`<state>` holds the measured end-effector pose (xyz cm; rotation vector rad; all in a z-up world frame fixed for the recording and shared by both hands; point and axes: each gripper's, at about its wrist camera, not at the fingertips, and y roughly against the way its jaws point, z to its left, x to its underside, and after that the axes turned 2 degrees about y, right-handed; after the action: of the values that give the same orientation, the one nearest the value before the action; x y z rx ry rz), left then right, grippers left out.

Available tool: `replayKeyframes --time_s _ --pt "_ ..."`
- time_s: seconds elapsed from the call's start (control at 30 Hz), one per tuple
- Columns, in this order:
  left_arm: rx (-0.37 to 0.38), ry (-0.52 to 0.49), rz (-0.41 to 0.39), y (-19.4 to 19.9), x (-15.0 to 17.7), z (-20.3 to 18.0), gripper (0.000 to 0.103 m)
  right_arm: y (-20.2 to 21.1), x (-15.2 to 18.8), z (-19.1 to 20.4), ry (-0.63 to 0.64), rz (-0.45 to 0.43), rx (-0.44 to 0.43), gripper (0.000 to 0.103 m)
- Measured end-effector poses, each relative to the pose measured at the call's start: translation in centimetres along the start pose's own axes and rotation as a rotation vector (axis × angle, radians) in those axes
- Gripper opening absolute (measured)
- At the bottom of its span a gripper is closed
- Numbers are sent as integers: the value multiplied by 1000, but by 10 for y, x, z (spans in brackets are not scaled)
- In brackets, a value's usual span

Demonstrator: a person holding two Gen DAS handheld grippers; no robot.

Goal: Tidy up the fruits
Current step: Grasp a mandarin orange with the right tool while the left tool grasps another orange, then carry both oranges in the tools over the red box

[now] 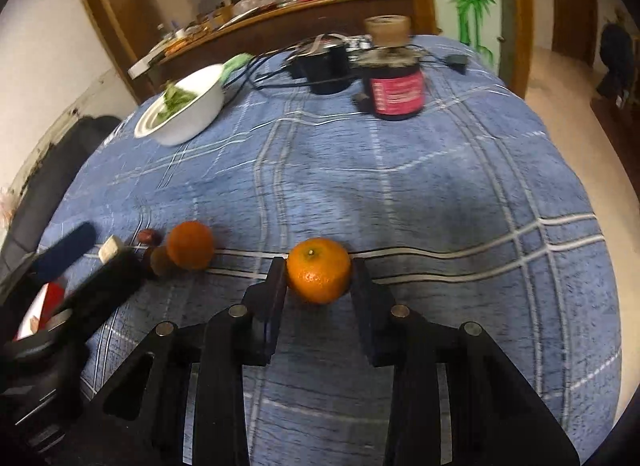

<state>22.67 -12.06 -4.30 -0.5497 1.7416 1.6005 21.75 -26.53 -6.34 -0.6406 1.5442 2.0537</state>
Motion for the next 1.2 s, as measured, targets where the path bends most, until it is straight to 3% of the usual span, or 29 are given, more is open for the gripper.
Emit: replayKeyframes --time_s 0.03,0.1,0.2,0.27,0.4,0.53,0.77,1.2 --pt "-11 -13 33 -11 -1 -2 53 -1 -2 -2 -11 -4 -2 30" --pt "-15 -29 109 -31 0 -3 34 -1 -2 -5 -19 -10 -5 30" --pt "-18 -50 88 -34 1 -4 32 -2 -1 -2 -6 -11 -19 30" --pt "23 -37 97 -29 3 -1 32 -1 -1 -1 2 -14 -25 30" --pt "49 -44 32 9 12 5 32 3 -1 1 6 -27 -28 30" --pt "66 12 -12 57 28 24 32 5 -2 8 26 -28 -35 30" --pt "8 76 -40 118 72 50 32 34 18 45 130 -36 -58 30" --pt "-105 238 29 156 139 95 32 98 100 99 217 -31 -103 31"
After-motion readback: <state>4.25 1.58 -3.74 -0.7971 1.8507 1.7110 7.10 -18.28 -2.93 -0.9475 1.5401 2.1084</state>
